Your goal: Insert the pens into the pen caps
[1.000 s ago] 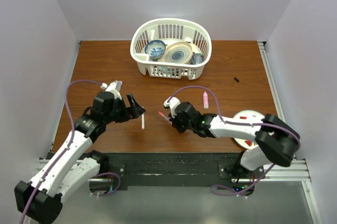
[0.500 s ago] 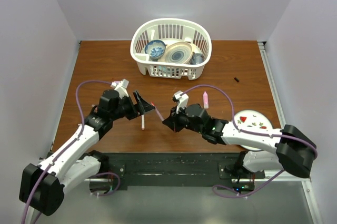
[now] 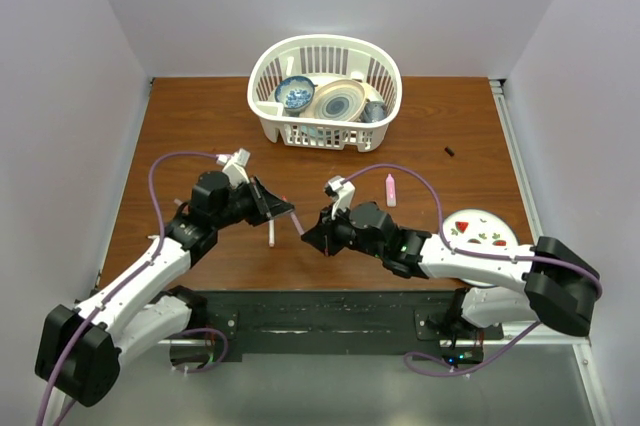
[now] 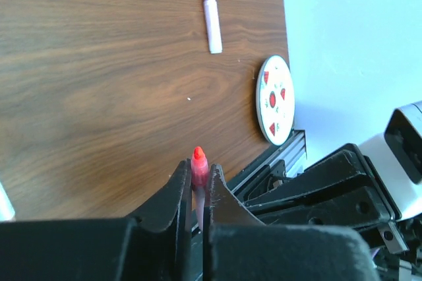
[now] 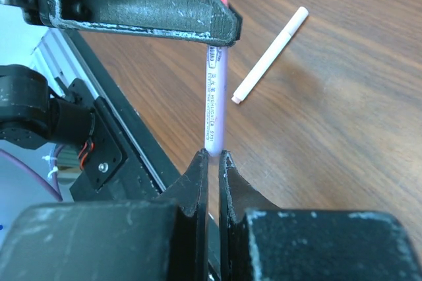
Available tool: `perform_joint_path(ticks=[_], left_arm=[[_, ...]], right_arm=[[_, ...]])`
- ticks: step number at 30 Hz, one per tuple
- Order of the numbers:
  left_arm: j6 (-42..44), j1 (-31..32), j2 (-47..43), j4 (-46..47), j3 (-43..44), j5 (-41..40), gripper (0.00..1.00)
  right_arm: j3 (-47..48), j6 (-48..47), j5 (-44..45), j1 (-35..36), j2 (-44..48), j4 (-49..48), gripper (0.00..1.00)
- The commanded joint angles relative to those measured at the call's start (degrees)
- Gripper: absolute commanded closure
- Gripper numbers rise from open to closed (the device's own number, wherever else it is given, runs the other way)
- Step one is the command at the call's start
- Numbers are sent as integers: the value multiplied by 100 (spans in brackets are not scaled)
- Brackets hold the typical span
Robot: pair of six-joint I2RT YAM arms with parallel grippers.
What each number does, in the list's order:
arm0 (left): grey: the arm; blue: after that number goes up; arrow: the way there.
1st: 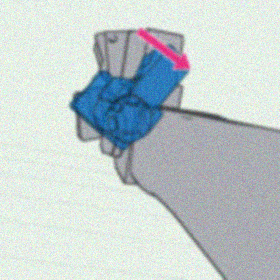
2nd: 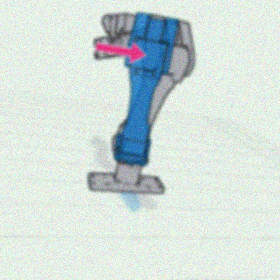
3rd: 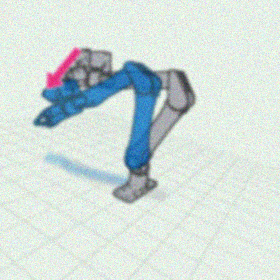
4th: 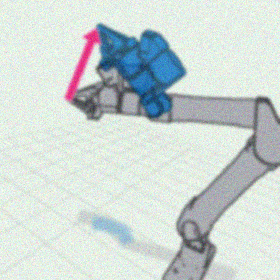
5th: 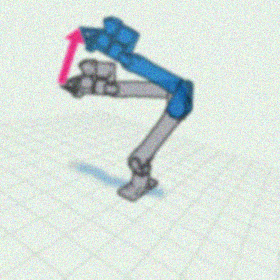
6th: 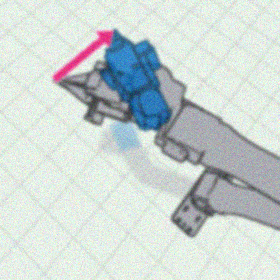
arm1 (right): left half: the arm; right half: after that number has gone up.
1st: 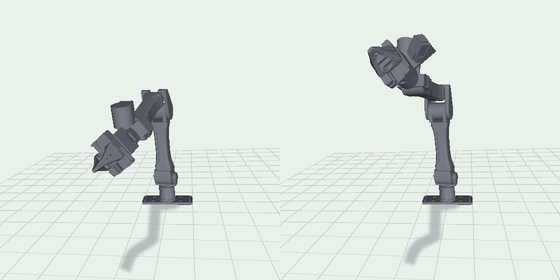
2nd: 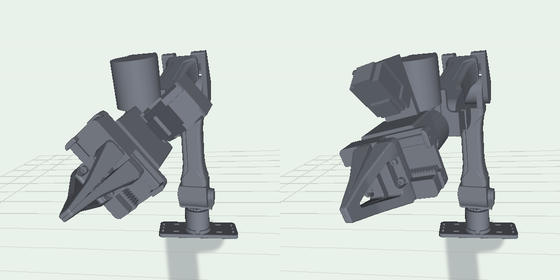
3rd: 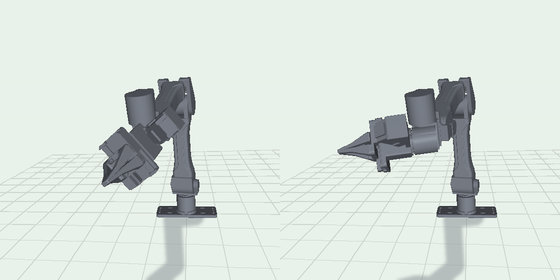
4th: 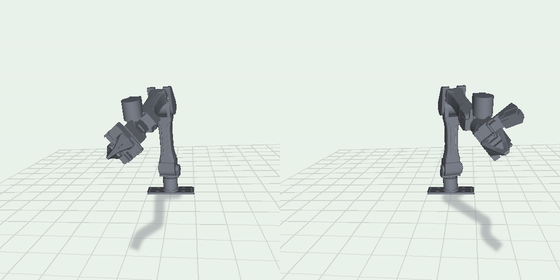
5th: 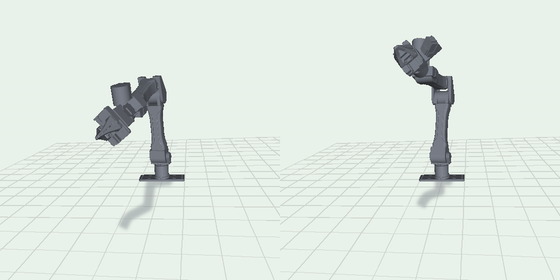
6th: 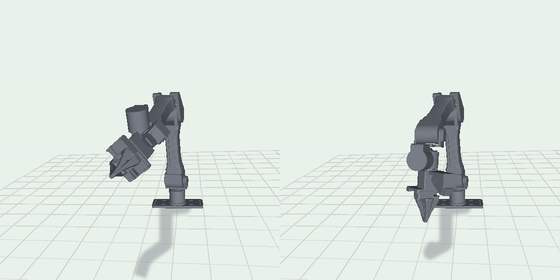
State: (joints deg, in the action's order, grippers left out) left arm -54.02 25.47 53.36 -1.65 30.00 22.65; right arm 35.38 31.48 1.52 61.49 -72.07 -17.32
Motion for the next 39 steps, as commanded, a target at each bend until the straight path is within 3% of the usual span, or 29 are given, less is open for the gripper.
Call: perform_joint_path(ticks=[1, 5, 6, 9, 14, 27, 28, 31, 32, 33, 34, 35, 36, 39], left_arm=[[76, 19, -36, 420, -47, 432, 100], [269, 28, -150, 350, -38, 828, 100], [356, 28, -177, 315, -29, 950, 100], [558, 28, -309, 183, -3, 1109, 100], [752, 28, -423, -186, 85, 1232, 100], [946, 28, -494, -284, 270, 1628, 100], [928, 28, -502, -240, 261, 1672, 100], [902, 28, -564, -160, 270, 1760, 100], [893, 28, -581, -160, 278, 1743, 100], [902, 28, -616, -169, 278, 1725, 100], [911, 28, -634, -178, 305, 1699, 100], [902, 19, -643, -300, 340, 1533, 98], [902, 19, -643, -449, 392, 1340, 67], [884, 19, -573, -1301, 857, 347, 22]], right_arm=[[136, 51, -414, 29, 114, -456, 86], [241, -160, -916, 29, 255, -264, 61], [320, -221, -1004, 29, 264, -185, 59], [470, -300, -1057, 21, 264, 97, 59], [426, -292, -1066, 29, 229, -16, 66], [637, -90, -1312, 29, -166, -228, 60], [637, -73, -1338, 29, -228, -263, 61], [629, 7, -1391, 29, -307, -342, 77], [620, 15, -1391, 29, -325, -359, 92], [611, 33, -1391, 29, -316, -360, 100], [620, 42, -1382, 38, -325, -334, 100], [628, 68, -1374, 29, -290, -325, 100], [628, 94, -1356, 29, -264, -316, 100], [681, 165, -1067, 29, -106, -123, 100]])
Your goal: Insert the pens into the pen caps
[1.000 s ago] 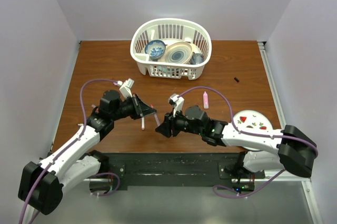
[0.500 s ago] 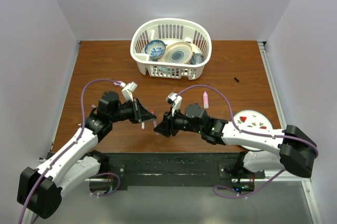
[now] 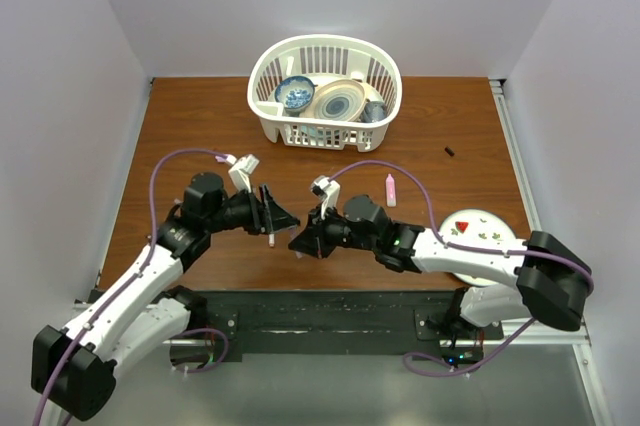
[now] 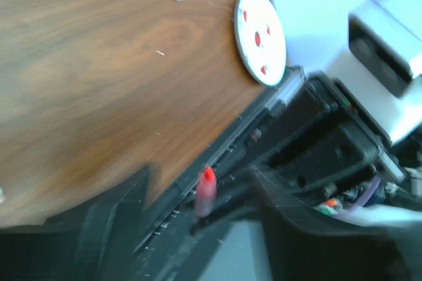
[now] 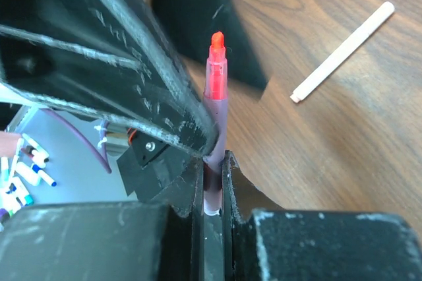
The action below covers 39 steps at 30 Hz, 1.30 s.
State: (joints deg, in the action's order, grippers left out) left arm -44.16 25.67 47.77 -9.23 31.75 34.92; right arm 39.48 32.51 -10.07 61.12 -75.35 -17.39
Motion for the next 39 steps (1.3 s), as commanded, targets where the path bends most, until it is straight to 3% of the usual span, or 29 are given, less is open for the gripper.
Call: perform_joint_path(ticks=[1, 4, 7, 9, 14, 17, 20, 28, 35, 39], left_arm=[[-127, -1, 4, -831, 762, -1090, 16], [-198, -9, 83, -1114, 999, -1583, 1], [-312, -36, 232, -1526, 1324, -2136, 0], [-618, -71, 381, -1878, 1639, -3013, 0], [-1409, -307, 698, -3013, 2160, -5209, 12], [-1813, -615, 856, -3452, 2213, -5984, 19], [-2471, -1046, 848, -3831, 2047, -6189, 21], [-3801, -1670, 391, -3735, 930, -6488, 19], [-3381, -2557, 1277, -3410, 1342, -6630, 21], [-2792, -3541, 2147, -2832, 1457, -5788, 25]], right_arm=[[314, 54, 223, 66, 249, 128, 100], [507, 27, 312, 66, 267, 576, 100], [622, -8, 400, 66, 293, 876, 100], [648, -8, 470, 66, 328, 1009, 100], [876, -165, 611, 58, 539, 1720, 100], [1130, -359, 725, 58, 653, 2423, 100], [1324, -456, 857, 66, 767, 2915, 100], [1711, -465, 1305, 58, 864, 3856, 100], [2194, -342, 1279, 58, 583, 4217, 100], [2257, -368, 1262, 58, 565, 4270, 100]])
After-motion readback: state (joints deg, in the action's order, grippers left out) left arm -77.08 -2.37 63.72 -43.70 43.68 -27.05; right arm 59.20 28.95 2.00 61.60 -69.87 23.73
